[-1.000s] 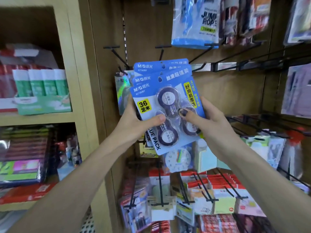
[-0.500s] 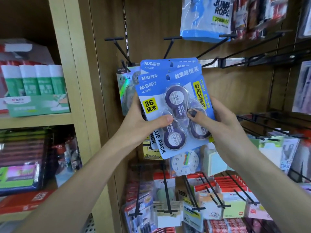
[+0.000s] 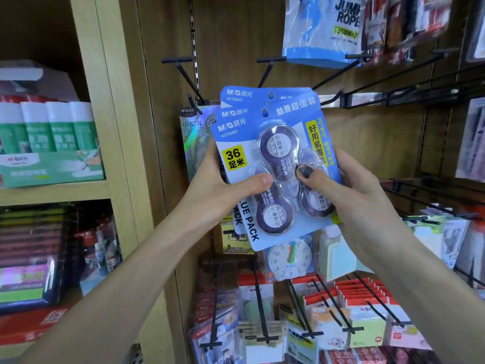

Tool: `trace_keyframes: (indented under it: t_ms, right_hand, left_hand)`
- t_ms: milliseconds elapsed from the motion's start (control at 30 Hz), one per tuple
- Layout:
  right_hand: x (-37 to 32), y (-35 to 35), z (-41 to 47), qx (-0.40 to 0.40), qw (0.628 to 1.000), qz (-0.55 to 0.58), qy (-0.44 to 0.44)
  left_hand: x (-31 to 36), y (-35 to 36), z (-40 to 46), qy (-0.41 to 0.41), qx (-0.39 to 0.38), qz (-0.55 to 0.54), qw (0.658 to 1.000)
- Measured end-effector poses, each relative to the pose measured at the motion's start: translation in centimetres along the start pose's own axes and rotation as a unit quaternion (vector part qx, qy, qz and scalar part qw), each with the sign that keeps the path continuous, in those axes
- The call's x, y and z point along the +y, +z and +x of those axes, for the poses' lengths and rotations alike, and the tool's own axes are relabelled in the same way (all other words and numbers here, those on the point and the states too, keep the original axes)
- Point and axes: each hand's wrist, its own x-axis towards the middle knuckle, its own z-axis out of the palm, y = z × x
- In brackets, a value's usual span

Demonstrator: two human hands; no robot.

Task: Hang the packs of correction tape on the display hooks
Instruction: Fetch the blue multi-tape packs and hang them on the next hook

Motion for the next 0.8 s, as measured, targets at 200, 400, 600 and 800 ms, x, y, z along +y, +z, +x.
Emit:
trace_keyframes:
  t_ms: [200, 400, 600, 800]
  right_hand:
    - [-0.5, 0.4, 0.4, -0.006, 0.999, 0.017, 0.035]
    - [-0.7, 0.3, 1.2, -0.009, 0.998, 0.011, 0.058]
    - [-0.3, 0.1, 0.8, -0.017, 0.998, 0.013, 0.066]
    - [0.3, 0.3, 0.6, -0.018, 0.997, 0.016, 0.08]
  left_hand:
    - [0.3, -0.2, 0.5, -0.025, -0.002, -0.01, 1.0]
    - [0.1, 0.1, 0.7, -0.049, -0.011, -0.033, 0.998]
    - [-0.4, 0.5, -0.2, -0.054, -0.011, -0.048, 0.997]
    - [-1.2, 0.4, -1.0, -0.077, -0.019, -0.064, 0.995]
